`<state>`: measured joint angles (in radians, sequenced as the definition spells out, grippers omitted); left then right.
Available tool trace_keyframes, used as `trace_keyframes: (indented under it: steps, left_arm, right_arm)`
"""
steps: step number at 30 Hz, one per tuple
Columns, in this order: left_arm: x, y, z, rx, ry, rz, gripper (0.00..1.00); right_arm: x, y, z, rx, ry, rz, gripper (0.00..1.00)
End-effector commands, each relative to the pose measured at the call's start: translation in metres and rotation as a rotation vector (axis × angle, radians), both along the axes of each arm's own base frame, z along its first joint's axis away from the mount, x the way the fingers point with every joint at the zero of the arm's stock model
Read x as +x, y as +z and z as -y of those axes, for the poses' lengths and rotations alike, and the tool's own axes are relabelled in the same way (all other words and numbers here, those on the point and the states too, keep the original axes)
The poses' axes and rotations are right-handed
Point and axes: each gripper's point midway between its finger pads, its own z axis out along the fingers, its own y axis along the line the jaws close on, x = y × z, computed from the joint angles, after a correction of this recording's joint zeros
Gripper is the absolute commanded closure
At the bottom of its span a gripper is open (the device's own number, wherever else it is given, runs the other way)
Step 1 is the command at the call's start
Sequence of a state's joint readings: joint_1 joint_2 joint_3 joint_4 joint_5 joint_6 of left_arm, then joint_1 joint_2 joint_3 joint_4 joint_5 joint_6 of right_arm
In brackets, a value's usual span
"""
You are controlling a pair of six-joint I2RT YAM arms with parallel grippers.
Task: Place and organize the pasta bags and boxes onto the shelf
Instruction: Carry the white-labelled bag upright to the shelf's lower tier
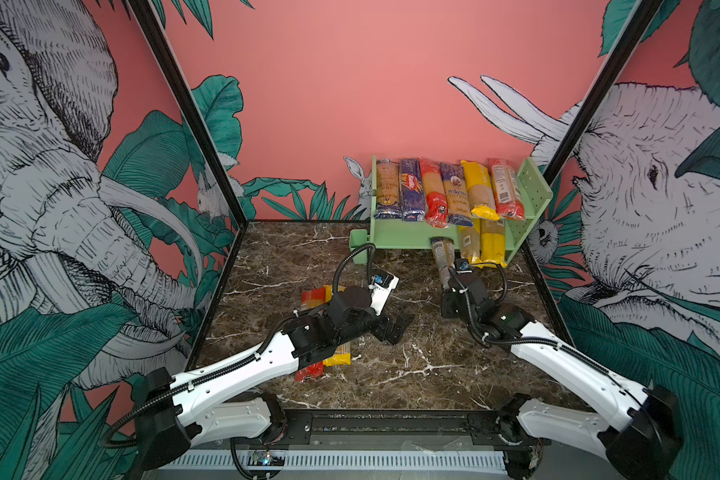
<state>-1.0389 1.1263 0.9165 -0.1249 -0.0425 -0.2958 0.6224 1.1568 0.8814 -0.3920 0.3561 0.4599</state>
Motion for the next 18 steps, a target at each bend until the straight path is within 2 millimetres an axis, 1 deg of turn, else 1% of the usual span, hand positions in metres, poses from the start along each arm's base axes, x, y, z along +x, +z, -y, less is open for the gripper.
trace_keyframes:
  steps: [1,6,10,18]
  left_arm:
    - [0.002,0.016,-0.003,-0.019,-0.002,0.062,0.01]
    - [0.003,0.015,-0.012,0.006,0.014,0.093,0.01]
    - [0.005,0.016,-0.015,0.019,0.022,0.121,0.01]
    - [0.007,0.015,-0.015,0.053,0.016,0.154,0.01]
  right_arm:
    - [0.047,0.081,-0.015,0.16,-0.016,0.287,1.0]
    - [0.078,0.08,-0.013,0.169,-0.031,0.289,1.0]
    - [0.097,0.081,-0.012,0.179,-0.038,0.297,1.0]
    - [0.135,0.067,-0.007,0.193,-0.038,0.272,1.0]
